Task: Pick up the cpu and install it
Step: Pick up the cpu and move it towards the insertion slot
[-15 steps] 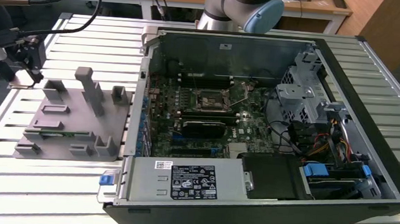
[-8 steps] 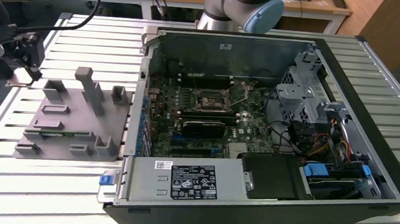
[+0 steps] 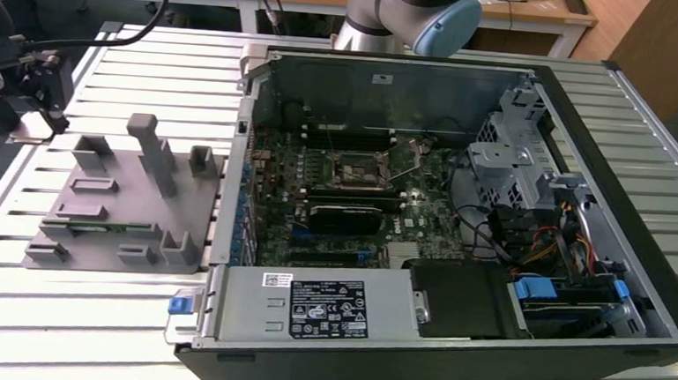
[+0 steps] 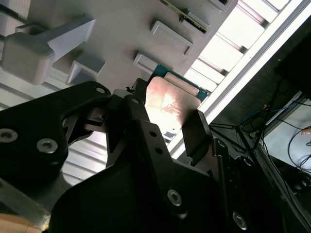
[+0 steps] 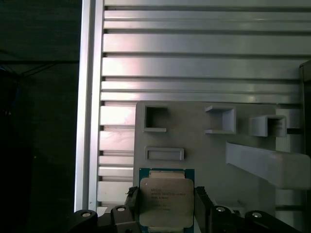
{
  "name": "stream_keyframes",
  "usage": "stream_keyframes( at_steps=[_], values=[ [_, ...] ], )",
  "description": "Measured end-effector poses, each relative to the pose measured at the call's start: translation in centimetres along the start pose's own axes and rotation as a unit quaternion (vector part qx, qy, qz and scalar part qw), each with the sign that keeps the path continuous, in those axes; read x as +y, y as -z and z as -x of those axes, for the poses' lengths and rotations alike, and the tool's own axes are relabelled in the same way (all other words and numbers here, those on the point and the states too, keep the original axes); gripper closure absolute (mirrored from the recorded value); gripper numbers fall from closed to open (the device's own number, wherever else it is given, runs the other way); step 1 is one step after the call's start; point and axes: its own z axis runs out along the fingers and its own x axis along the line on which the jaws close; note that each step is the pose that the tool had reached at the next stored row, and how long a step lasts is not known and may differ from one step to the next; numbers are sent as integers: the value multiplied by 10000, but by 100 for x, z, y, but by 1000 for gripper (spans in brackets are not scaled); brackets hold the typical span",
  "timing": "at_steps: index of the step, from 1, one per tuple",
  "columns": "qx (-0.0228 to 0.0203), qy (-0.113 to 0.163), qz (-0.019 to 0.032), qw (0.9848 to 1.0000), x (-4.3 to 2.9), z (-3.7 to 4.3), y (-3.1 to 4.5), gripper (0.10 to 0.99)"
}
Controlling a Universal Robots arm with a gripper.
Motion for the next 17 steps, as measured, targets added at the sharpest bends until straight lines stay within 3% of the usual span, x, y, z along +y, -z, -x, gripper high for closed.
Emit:
stream_keyframes(
  at_steps=[17],
  values=[
    [-1, 0, 1, 10000, 5, -1, 79, 545]
  ],
)
